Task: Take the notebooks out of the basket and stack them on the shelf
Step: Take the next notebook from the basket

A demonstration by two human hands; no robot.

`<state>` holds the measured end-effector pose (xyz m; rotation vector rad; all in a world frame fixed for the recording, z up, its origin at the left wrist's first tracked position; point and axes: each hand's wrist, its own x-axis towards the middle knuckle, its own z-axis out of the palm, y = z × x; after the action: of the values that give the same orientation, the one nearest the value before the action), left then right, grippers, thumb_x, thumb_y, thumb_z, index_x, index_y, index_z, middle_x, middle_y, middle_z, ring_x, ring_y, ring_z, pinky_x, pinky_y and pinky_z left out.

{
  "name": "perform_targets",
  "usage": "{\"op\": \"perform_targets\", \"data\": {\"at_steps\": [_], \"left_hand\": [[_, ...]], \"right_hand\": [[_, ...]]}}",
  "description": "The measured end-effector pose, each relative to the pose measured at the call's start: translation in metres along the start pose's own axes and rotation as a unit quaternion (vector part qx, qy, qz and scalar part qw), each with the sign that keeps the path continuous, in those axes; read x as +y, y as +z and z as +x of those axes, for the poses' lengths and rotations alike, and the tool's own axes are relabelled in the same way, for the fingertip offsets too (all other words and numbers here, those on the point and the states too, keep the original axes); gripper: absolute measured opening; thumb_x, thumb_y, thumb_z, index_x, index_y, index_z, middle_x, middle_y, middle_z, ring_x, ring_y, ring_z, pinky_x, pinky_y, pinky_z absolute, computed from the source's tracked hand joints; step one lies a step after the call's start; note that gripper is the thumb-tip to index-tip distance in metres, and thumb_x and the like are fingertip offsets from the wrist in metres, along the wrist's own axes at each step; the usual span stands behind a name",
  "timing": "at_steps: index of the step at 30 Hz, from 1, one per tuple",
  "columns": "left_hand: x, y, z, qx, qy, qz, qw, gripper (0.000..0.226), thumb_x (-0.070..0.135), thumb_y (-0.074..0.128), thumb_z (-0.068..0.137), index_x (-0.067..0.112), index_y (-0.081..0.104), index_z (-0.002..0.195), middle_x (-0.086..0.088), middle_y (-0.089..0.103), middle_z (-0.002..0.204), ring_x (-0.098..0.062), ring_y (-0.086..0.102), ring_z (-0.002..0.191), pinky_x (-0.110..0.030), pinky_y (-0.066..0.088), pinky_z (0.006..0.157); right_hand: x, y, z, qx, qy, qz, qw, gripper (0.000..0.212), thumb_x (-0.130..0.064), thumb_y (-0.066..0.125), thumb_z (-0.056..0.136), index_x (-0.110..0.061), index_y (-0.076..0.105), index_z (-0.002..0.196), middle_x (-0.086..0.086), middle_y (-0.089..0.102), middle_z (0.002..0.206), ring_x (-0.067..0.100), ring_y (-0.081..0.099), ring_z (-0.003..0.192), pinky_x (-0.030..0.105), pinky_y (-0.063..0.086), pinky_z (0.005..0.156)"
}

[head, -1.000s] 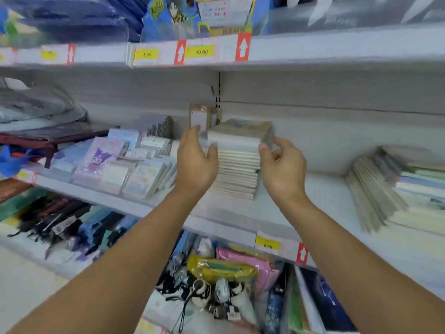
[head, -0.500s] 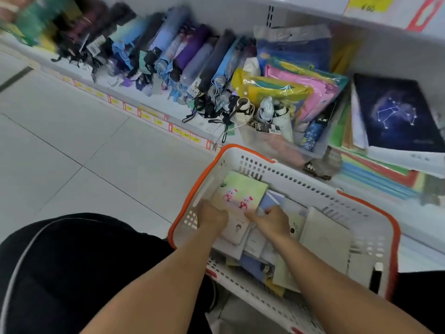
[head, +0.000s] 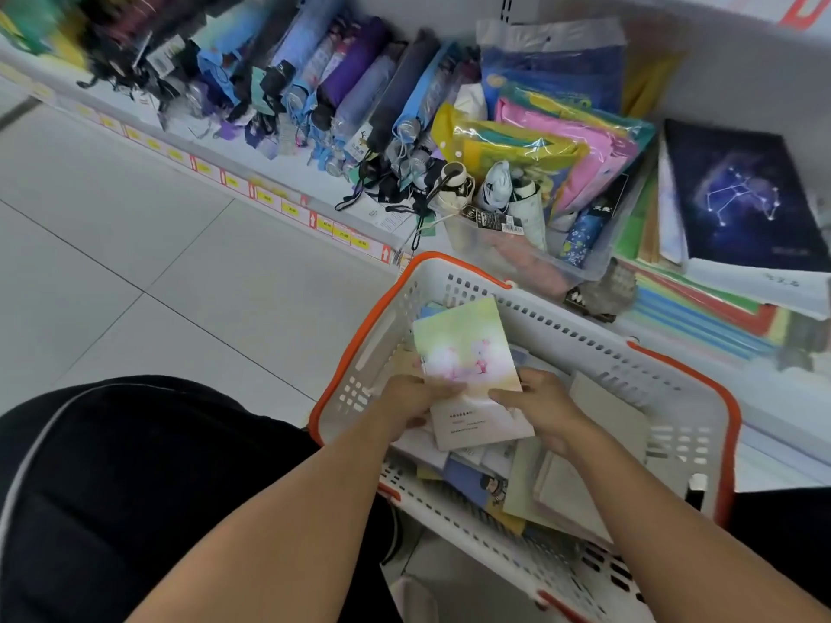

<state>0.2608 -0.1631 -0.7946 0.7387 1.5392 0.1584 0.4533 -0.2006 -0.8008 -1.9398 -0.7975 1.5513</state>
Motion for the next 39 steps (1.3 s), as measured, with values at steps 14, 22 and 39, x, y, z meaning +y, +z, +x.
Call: {"op": "perform_targets", "data": {"at_steps": [14,22,39], "left_hand": [[0.028,-0.043,-0.026,0.302,0.275,0.129,0.904,0.028,0.015,0.046,0.100,0.014,0.061,0.124,-0.010,0.069,0.111,-0.032,0.063,0.100,-0.028,0.044,0.077],[0.029,-0.046,-0.030,0.301,0.270,0.191,0.895,0.035,0.016,0.037,0.101,0.029,0.053,0.129,-0.008,0.066,0.092,-0.028,0.057,0.078,-0.034,0.048,0.071],[0.150,-0.062,-0.163,0.069,0.433,-0.180,0.881,0.028,0.012,0.066,0.091,0.014,0.063,0.119,-0.001,0.074,0.106,-0.018,0.072,0.092,-0.030,0.057,0.070]], "right_hand": [[-0.008,0.061,0.001,0.044,0.075,-0.206,0.975,0.046,-0.043,0.087,0.067,-0.014,0.060,0.089,0.003,0.066,0.086,0.023,0.066,0.080,0.029,0.050,0.062],[-0.041,-0.005,0.008,0.001,-0.134,-0.247,0.960,0.004,-0.013,0.064,0.090,-0.009,0.064,0.092,0.011,0.071,0.095,0.031,0.067,0.091,0.035,0.050,0.071],[-0.215,0.005,-0.089,0.092,-0.243,0.104,0.960,0.015,-0.019,0.054,0.099,-0.011,0.050,0.087,0.015,0.059,0.087,0.022,0.052,0.073,0.032,0.038,0.064]]}}
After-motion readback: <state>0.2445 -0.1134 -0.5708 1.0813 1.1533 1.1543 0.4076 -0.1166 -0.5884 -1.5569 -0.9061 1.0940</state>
